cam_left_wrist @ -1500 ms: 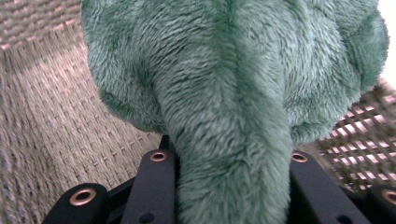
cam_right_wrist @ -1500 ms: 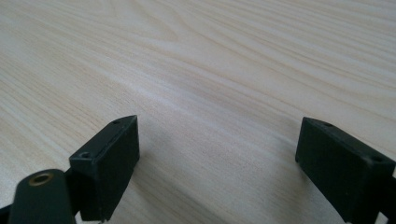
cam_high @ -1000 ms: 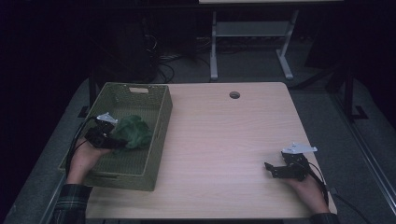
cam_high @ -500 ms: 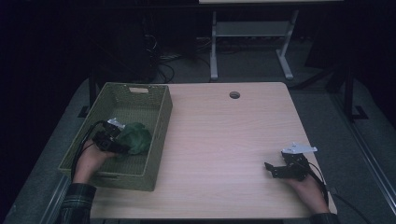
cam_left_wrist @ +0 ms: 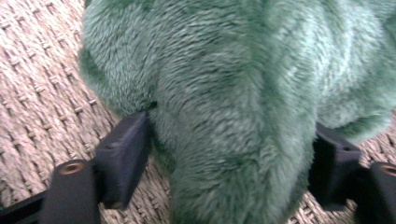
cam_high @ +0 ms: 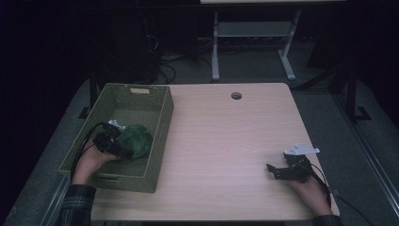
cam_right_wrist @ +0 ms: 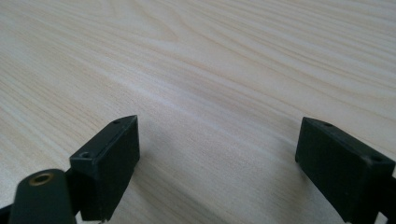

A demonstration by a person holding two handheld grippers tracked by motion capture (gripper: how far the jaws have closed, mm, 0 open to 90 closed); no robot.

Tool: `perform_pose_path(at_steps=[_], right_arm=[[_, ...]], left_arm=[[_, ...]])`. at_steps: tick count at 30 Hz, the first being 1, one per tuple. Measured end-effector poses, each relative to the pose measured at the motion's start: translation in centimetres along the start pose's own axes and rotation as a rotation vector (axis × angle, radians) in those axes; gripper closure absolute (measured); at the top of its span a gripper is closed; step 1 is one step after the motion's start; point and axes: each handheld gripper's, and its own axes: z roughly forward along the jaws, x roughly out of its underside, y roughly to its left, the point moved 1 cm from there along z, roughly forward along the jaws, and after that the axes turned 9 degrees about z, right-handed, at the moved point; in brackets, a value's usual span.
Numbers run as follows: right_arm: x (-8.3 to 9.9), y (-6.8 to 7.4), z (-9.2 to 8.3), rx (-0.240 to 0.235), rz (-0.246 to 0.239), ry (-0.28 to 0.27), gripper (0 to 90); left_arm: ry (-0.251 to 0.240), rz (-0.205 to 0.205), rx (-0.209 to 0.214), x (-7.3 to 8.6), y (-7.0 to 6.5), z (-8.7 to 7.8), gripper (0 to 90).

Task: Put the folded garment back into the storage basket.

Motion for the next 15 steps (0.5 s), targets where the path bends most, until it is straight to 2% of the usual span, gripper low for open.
perform_pose_path(at_steps=[3,9,15], right_arm=[[0.0,0.0,0.0,0.000,-0.001,0.000,13.1],[0.0,0.0,0.0,0.000,0.000,0.000,13.1],[0.0,0.0,0.0,0.000,0.001,0.000,13.1]], left_arm=[[-0.015,-0.004,-0.007,0.0,0.1,-0.1,13.4],[-0.042,0.000,-0.007,0.1,0.1,-0.4,13.2],[-0.112,-0.012,-0.006,0.1,0.3,-1.2,13.2]])
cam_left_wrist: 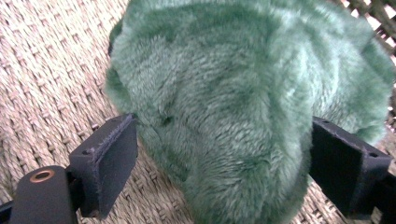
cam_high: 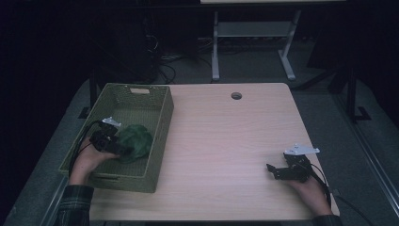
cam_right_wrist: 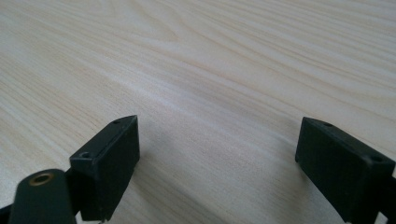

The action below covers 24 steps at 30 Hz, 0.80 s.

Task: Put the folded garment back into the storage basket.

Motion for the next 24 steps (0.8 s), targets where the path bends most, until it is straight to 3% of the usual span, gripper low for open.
perform_pose_path(at_steps=[13,24], right_arm=[[0.0,0.0,0.0,0.000,0.002,0.000,13.1],[0.0,0.0,0.0,0.000,0.003,0.000,13.1]], left_arm=[[-0.137,-0.001,-0.012,-0.9,-0.7,-2.7,13.5],[-0.242,0.033,0.010,-3.8,-3.0,-5.2,13.7]])
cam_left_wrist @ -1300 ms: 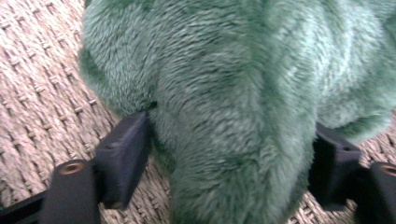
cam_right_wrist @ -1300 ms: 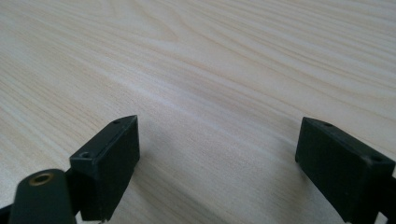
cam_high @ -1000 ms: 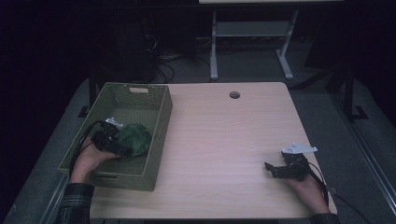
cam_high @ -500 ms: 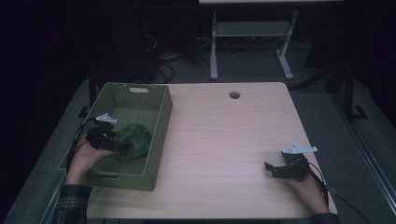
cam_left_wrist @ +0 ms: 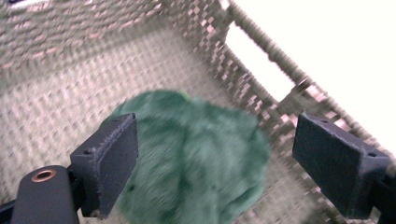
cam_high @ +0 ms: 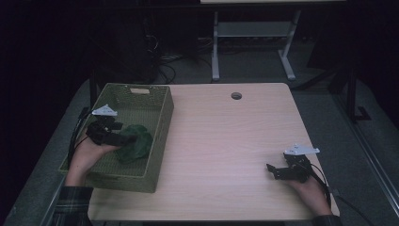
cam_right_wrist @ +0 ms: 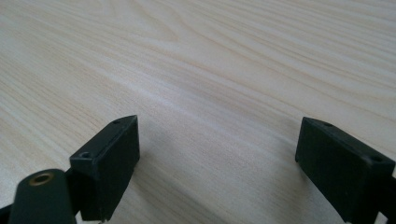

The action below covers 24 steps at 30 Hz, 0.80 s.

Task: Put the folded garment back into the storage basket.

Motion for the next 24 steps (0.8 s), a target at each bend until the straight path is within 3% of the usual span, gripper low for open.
perform_pose_path(at_steps=[13,24], right_arm=[[0.0,0.0,0.0,0.000,0.000,0.000,13.1],[0.0,0.0,0.0,0.000,0.000,0.000,13.1]], left_arm=[[-0.061,0.012,0.043,-3.5,-2.6,0.5,14.0],[-0.106,0.054,0.093,-6.4,-5.4,2.2,14.1]])
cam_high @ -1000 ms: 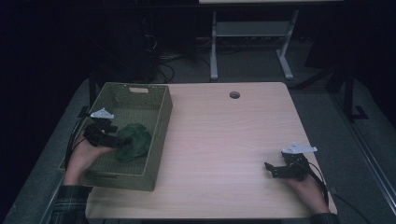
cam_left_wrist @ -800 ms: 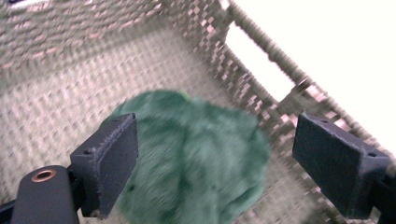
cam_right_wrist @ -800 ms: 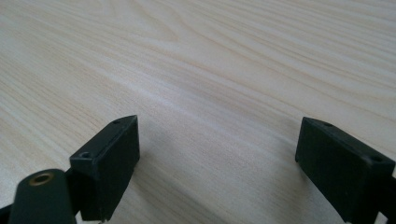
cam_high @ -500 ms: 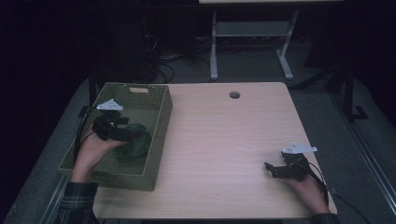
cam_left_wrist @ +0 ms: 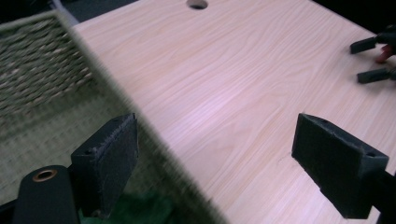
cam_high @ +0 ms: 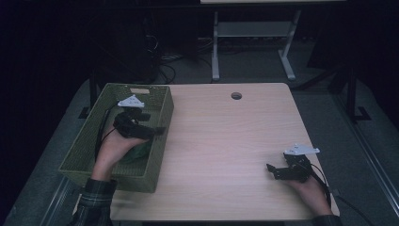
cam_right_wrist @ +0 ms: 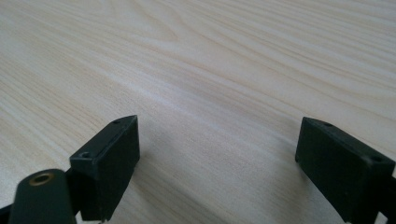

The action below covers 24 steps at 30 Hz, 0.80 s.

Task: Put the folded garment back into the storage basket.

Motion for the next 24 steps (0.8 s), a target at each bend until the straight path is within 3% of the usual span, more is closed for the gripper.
perform_pose_path(at_steps=[10,24], right_arm=[[0.0,0.0,0.0,0.000,0.000,0.000,13.1],[0.0,0.0,0.1,0.003,-0.003,0.005,9.8]], left_arm=[[-0.039,0.020,0.037,-2.0,-2.9,2.7,14.1],[-0.056,0.066,0.059,-3.1,-7.0,6.9,14.1]])
